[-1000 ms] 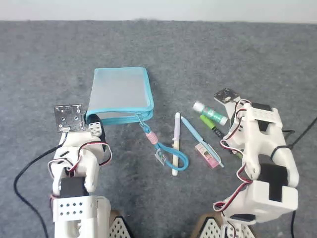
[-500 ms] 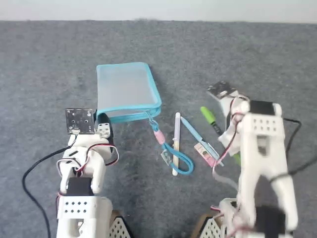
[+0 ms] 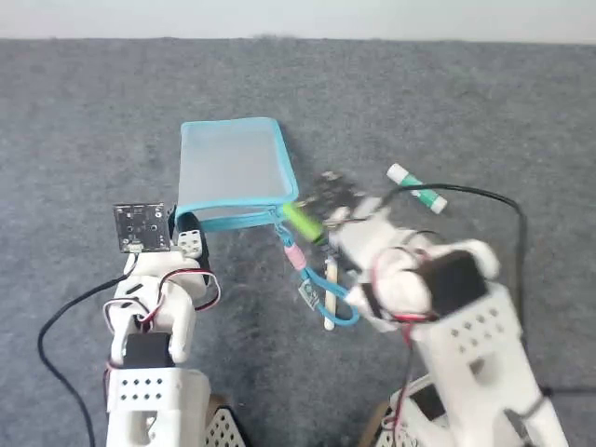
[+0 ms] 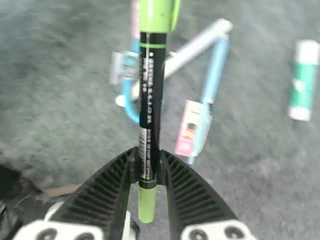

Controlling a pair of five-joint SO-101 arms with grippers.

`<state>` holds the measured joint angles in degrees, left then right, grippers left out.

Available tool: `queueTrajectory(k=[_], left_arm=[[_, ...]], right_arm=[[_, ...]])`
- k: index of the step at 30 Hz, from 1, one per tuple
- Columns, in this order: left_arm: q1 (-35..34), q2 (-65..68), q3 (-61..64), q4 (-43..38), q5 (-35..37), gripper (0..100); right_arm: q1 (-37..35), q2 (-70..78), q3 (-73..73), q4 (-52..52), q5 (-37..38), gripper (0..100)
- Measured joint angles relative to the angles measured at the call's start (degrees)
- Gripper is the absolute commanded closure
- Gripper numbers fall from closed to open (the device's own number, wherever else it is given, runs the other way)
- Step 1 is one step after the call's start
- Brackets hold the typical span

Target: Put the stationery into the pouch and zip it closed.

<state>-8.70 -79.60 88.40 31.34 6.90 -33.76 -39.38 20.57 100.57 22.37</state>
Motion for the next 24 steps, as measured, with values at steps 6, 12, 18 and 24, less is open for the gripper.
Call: queueTrajectory(k=[6,12,18,24], left_arm=[[0.00,0.00,0.00,0.00,0.00,99],[0.00,0.00,0.00,0.00,0.00,99],[0.00,0.00,0.00,0.00,0.00,99],[1.05,0.00,0.00,0.09,-1.14,99]], right_arm=[[-2.90,14.77,-8.00,0.00,-1.76,99.1],[-3.16,24.18,-13.27,0.00,-1.93,99.1],[-3.25,29.19,-15.65,0.00,-1.93,99.1],[-3.25,34.90,-23.12,0.00,-4.31,99.1]])
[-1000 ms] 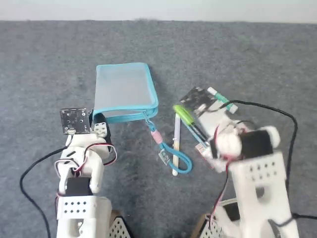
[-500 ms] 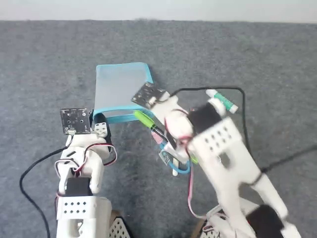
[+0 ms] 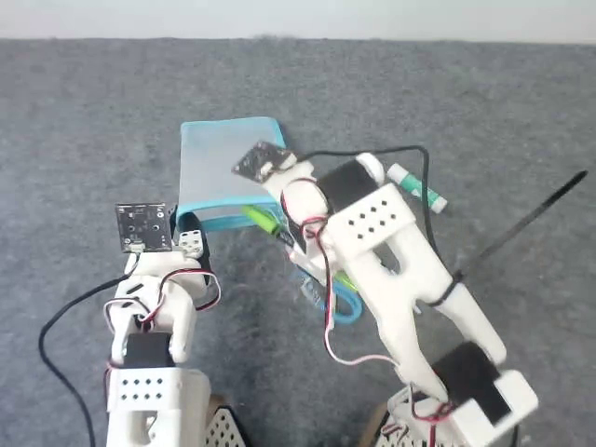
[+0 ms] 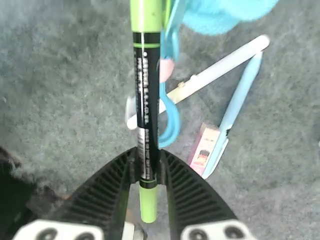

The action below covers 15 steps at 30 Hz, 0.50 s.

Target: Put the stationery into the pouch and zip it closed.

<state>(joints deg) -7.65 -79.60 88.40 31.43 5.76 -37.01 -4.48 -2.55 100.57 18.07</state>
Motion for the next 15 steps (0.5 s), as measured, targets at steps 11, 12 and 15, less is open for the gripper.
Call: queueTrajectory(k=[11,12,15], left_arm=[[9.23,0.00,0.00,2.55,-4.31,99],[9.23,0.00,0.00,2.73,-4.48,99],[9.23,0.00,0.00,3.16,-4.31,99]], right_arm=[[-0.18,17.49,-20.48,-2.99,-4.92,93.8],[-0.18,18.90,-21.89,-3.25,-5.10,90.4],[-0.18,21.98,-25.14,-3.34,-5.27,79.9]])
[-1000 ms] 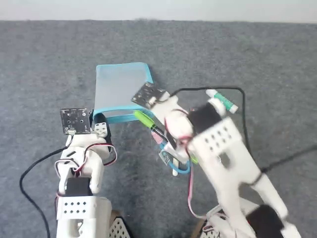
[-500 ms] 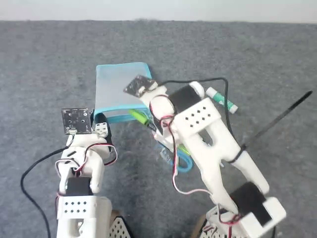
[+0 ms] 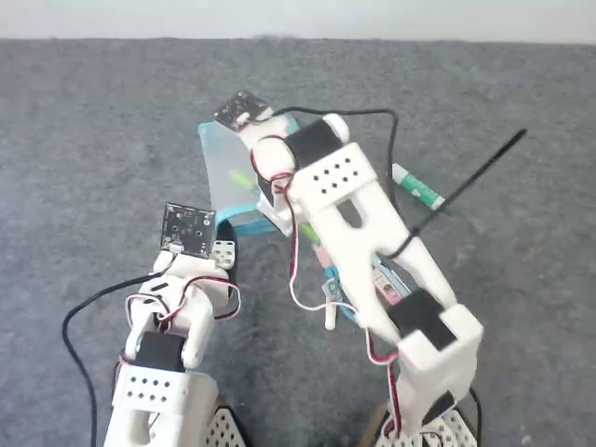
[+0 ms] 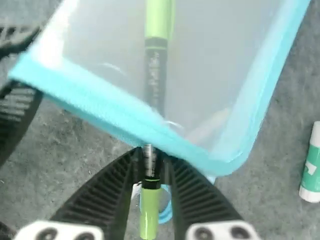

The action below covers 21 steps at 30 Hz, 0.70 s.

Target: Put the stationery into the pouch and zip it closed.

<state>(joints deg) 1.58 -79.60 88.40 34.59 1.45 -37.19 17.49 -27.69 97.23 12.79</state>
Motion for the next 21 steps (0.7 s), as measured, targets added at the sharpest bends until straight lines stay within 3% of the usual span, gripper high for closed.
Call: queueTrajectory(k=[7,13,17,21], left_arm=[[-3.43,0.00,0.00,-0.35,0.00,99],[-6.59,0.00,0.00,-0.44,0.79,99],[-6.59,0.00,0.00,-0.44,0.88,99],[-6.77,0.00,0.00,-0.44,0.88,99]], right_arm=[[-0.44,-0.18,-6.77,3.43,-0.09,79.0],[0.97,-10.99,-6.24,3.43,-0.09,79.7],[8.97,-17.58,3.78,3.43,4.31,79.4],[21.89,-18.29,13.45,2.90,14.07,79.4]])
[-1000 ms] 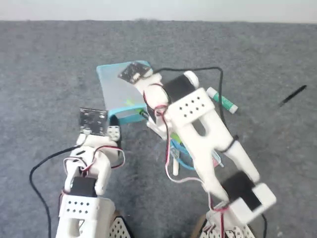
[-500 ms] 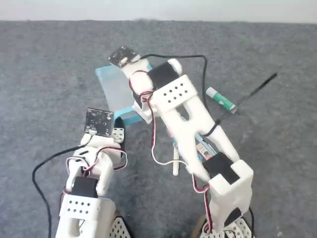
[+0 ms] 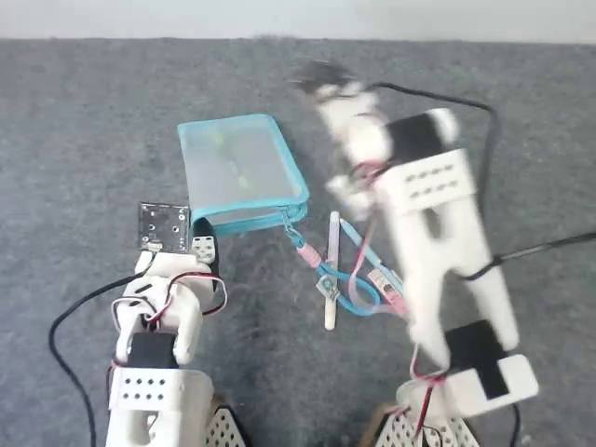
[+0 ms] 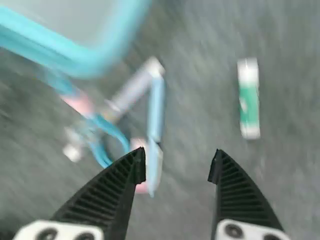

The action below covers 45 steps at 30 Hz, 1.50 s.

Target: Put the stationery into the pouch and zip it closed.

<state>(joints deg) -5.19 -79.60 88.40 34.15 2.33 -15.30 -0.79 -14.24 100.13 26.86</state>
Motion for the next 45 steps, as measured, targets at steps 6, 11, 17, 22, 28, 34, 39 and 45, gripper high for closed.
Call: queueTrajectory(k=[6,11,17,22,28,34,39,45], left_arm=[[0.00,0.00,0.00,0.00,0.00,99],[0.00,0.00,0.00,0.00,0.00,99],[0.00,0.00,0.00,0.00,0.00,99],[0.00,0.00,0.00,0.00,0.00,99],[0.00,0.00,0.00,0.00,0.00,99],[0.00,0.00,0.00,0.00,0.00,99],[0.00,0.00,0.00,0.00,0.09,99],[0.00,0.00,0.00,0.00,0.09,99]], right_arm=[[13.10,3.43,6.42,-6.24,15.91,79.4],[13.71,6.59,12.31,-6.86,16.97,79.7],[12.13,1.23,31.30,-15.30,14.42,79.7],[7.74,-9.76,50.11,-24.35,10.55,79.7],[1.32,-12.57,57.23,-28.57,6.59,79.7],[0.00,-12.13,57.23,-30.95,4.04,79.7],[4.66,-12.13,56.26,-30.95,3.52,79.7],[5.54,-11.78,55.38,-30.95,3.43,79.7]])
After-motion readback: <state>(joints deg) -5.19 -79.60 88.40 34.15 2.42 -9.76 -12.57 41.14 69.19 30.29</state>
